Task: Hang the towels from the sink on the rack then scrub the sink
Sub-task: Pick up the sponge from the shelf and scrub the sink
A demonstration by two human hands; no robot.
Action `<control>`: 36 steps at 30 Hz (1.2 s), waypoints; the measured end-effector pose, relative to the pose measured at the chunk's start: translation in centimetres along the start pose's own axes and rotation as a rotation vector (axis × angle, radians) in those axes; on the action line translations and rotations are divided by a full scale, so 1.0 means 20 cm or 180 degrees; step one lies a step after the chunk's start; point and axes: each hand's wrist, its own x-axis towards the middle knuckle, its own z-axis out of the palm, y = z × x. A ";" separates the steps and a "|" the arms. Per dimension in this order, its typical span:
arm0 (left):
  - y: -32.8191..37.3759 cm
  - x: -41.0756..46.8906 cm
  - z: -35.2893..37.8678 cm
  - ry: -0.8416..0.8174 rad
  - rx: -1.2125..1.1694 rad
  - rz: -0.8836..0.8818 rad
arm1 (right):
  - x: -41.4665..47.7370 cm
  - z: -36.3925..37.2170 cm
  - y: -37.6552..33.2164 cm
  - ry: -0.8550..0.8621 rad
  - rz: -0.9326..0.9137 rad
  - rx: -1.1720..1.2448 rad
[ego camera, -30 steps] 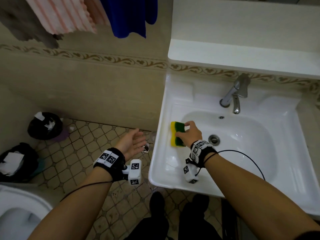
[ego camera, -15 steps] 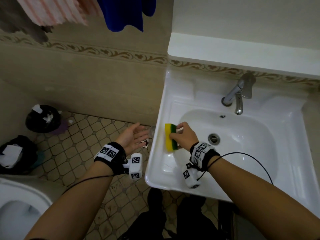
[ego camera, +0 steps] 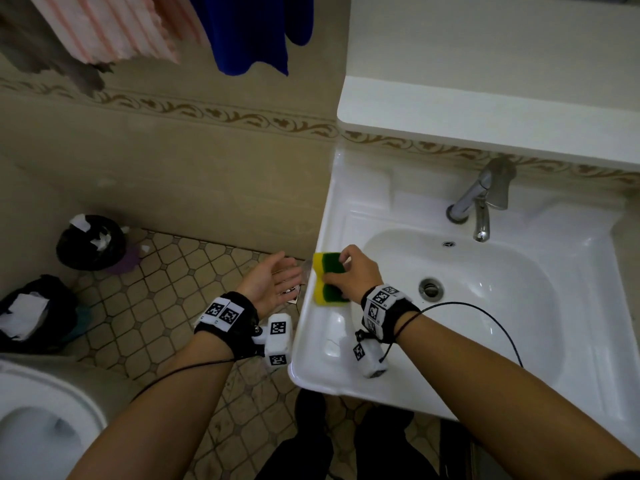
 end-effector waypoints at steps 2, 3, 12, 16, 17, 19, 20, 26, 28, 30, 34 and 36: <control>0.01 0.02 0.02 0.0022 -0.0039 0.0026 | 0.08 -0.04 -0.03 0.0176 -0.0082 0.0083; 0.01 0.03 0.03 0.0025 -0.0065 0.0043 | 0.12 -0.05 -0.05 0.0263 -0.0127 0.0067; 0.08 0.07 0.14 0.0070 -0.0292 0.0303 | 0.43 -0.21 -0.18 0.1031 -0.0158 -0.0063; 0.09 0.08 0.18 0.0136 -0.0293 0.0308 | 0.53 -0.32 -0.31 0.1521 -0.0760 0.0008; 0.09 0.08 0.19 0.0155 -0.0300 0.0324 | 0.55 -0.34 -0.33 0.1521 -0.0891 -0.0121; 0.09 0.08 0.20 0.0188 -0.0328 0.0352 | 0.59 -0.35 -0.37 0.1463 -0.1059 -0.0501; 0.09 0.08 0.20 0.0204 -0.0344 0.0364 | 0.60 -0.35 -0.37 0.1405 -0.1103 -0.0686; 0.09 0.08 0.22 0.0244 -0.0282 0.0399 | 0.54 -0.27 -0.24 0.0509 -0.0790 -0.1074; 0.09 0.08 0.23 0.0246 -0.0299 0.0377 | 0.51 -0.32 -0.20 0.0603 -0.0744 -0.0665; 0.10 0.08 0.23 0.0247 -0.0304 0.0376 | 0.48 -0.39 -0.17 0.1225 -0.0757 -0.0157; 0.12 0.09 0.26 0.0252 -0.0387 0.0354 | 0.50 -0.55 -0.05 0.2039 -0.0110 -0.0006; 0.13 0.08 0.28 0.0270 -0.0375 0.0360 | 0.49 -0.56 0.01 0.1584 0.0262 -0.0478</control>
